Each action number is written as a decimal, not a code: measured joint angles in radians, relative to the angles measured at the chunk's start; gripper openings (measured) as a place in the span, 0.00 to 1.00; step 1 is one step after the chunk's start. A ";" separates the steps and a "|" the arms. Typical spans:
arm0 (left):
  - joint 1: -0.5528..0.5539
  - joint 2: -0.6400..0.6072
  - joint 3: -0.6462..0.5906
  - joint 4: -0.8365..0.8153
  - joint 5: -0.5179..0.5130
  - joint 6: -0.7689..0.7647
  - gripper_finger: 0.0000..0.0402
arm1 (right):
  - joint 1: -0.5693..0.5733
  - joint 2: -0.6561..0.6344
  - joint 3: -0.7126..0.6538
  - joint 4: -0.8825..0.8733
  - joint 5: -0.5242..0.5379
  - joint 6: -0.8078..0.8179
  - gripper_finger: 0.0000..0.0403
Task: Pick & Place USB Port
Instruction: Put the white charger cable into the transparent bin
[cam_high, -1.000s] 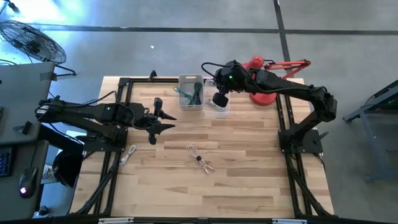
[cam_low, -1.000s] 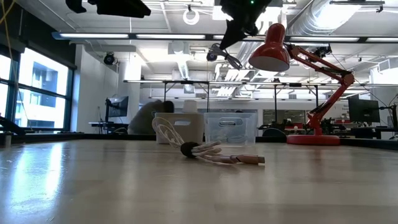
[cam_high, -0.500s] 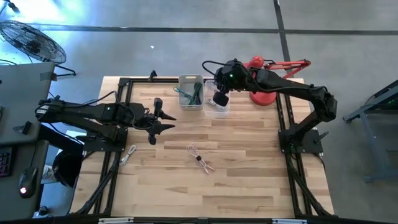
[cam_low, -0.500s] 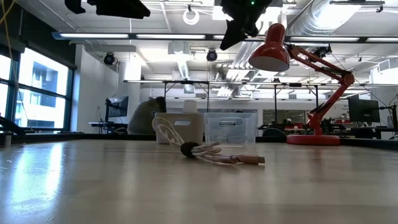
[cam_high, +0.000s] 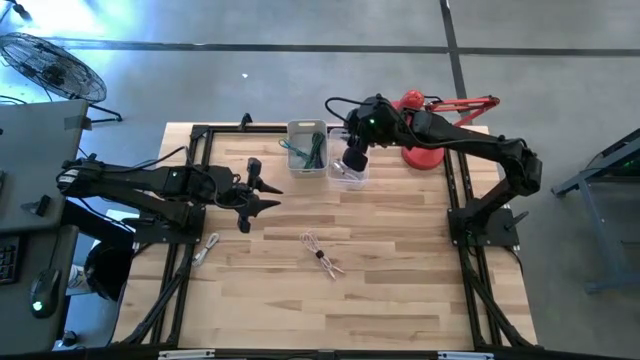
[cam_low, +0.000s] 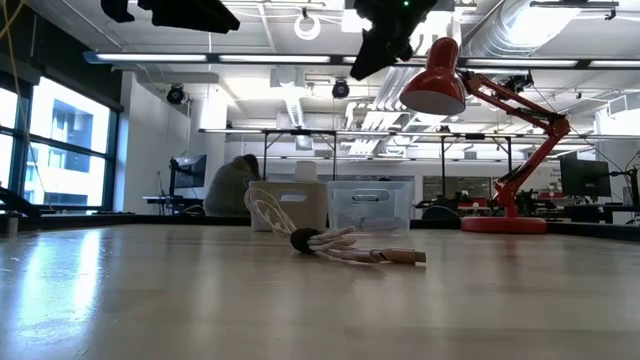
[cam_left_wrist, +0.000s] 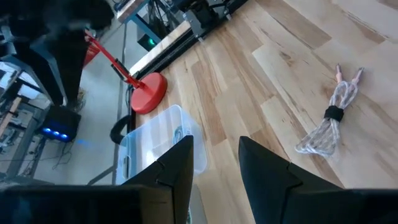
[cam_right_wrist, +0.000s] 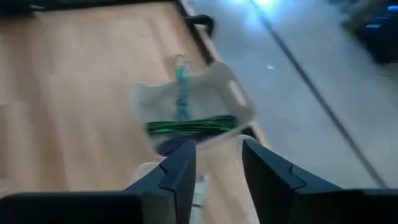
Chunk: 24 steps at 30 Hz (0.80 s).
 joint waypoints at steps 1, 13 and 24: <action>0.000 0.000 0.000 -0.009 0.003 -0.009 0.31 | 0.000 0.000 0.000 0.000 -0.048 -0.001 0.31; 0.000 -0.090 0.000 -0.356 0.028 -0.337 0.31 | 0.087 0.000 0.000 0.028 -0.408 -0.047 0.31; 0.000 -0.052 0.000 -0.780 0.099 -0.962 0.31 | 0.190 0.000 0.000 0.038 -0.410 -0.079 0.31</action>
